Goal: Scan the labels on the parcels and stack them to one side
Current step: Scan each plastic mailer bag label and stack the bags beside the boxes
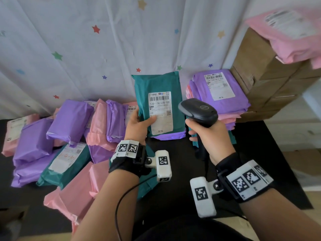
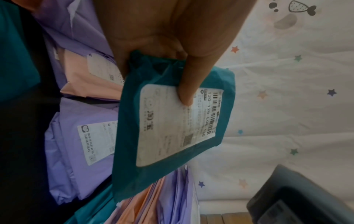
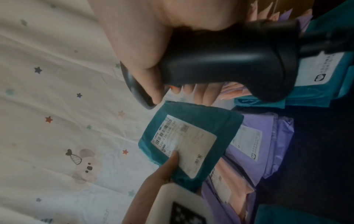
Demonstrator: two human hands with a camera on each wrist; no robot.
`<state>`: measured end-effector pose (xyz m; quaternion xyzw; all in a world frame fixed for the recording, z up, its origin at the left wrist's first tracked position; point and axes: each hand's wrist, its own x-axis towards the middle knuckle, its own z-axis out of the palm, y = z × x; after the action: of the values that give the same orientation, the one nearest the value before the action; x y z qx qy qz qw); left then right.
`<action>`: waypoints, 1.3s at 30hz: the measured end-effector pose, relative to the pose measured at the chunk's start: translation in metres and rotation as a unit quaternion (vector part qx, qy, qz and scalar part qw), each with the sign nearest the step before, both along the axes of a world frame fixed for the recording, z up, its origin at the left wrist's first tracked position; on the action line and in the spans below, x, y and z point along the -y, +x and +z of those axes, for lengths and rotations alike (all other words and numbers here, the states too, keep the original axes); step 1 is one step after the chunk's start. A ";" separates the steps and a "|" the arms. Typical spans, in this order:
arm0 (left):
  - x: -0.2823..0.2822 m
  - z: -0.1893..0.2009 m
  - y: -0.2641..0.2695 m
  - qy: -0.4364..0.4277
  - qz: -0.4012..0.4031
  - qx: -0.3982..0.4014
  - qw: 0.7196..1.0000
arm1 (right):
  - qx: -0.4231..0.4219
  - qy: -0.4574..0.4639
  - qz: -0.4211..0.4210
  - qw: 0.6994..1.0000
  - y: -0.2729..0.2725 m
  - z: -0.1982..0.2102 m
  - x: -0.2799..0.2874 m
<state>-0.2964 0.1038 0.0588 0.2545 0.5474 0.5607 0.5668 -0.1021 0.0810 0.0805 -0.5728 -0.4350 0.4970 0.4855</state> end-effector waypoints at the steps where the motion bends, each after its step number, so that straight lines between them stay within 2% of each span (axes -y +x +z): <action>1: 0.000 -0.001 0.001 0.003 0.004 -0.004 1.000 | -0.001 -0.006 0.012 1.000 -0.001 0.000 0.001; 11: 0.000 -0.010 0.002 0.018 0.016 -0.028 0.999 | -0.008 -0.039 0.072 0.997 -0.003 0.001 0.007; 26: -0.004 -0.009 0.002 0.003 0.038 -0.023 0.999 | -0.020 -0.017 0.063 0.998 -0.001 0.001 0.002; 33: -0.026 0.014 0.018 0.016 0.032 0.028 0.999 | -0.027 0.006 0.028 0.999 0.019 0.006 0.000; 36: -0.048 0.029 0.041 0.027 0.020 0.055 0.998 | -0.024 0.018 -0.006 1.000 0.040 0.006 -0.003; 39: -0.071 0.042 0.075 0.029 -0.008 0.034 0.999 | -0.014 0.008 -0.045 0.999 0.066 0.003 -0.007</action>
<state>-0.2215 0.1749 0.1003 0.2560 0.5094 0.5802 0.5817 -0.0364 0.0882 0.0833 -0.5809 -0.4057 0.4790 0.5182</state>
